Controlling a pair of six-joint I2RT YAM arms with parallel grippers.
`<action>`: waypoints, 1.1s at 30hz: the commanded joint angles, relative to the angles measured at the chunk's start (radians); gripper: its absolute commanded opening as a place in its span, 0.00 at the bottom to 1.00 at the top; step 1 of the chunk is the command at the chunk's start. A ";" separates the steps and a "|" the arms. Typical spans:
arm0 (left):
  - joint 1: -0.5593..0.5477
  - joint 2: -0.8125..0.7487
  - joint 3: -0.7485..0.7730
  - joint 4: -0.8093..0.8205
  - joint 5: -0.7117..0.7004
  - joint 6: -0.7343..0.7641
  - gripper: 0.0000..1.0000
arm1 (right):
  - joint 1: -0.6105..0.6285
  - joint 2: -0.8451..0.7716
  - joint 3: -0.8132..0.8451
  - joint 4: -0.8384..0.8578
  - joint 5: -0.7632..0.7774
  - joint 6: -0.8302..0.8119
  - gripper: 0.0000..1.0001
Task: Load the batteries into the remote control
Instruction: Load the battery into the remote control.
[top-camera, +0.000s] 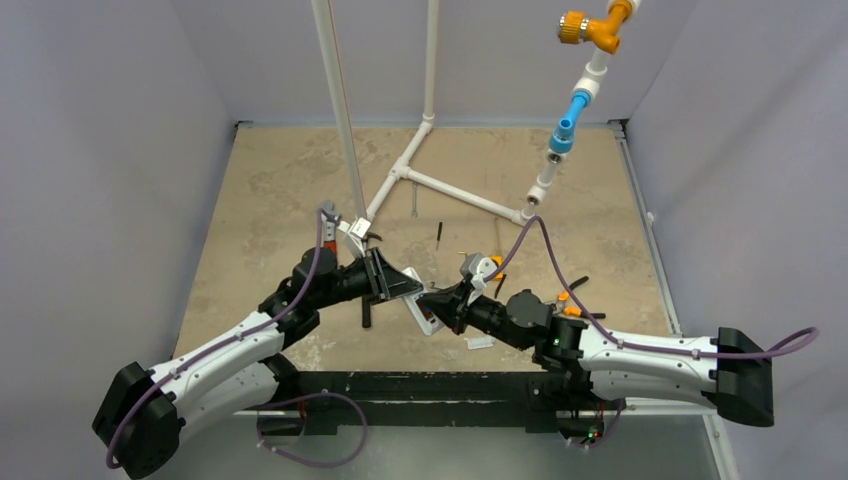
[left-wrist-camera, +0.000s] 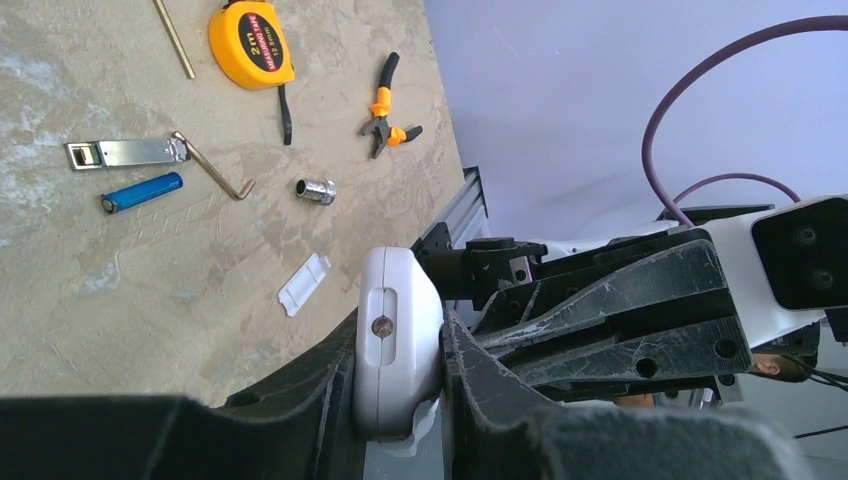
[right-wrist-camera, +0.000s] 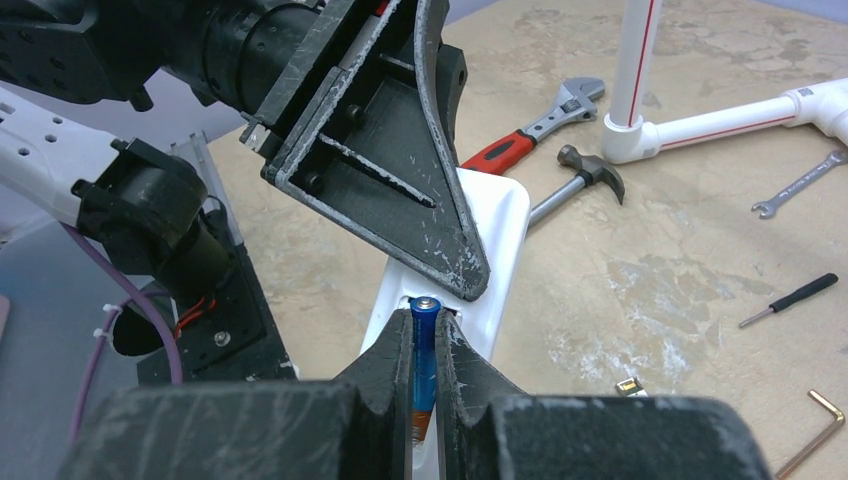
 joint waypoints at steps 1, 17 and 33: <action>-0.003 -0.005 0.046 0.065 0.025 -0.022 0.00 | 0.004 -0.007 -0.010 0.025 0.029 0.006 0.00; -0.004 -0.009 0.046 0.058 0.030 -0.021 0.00 | 0.004 -0.031 0.025 -0.167 0.057 -0.063 0.00; -0.004 0.005 0.052 0.067 0.041 -0.021 0.00 | 0.004 0.050 0.080 -0.236 0.162 -0.071 0.15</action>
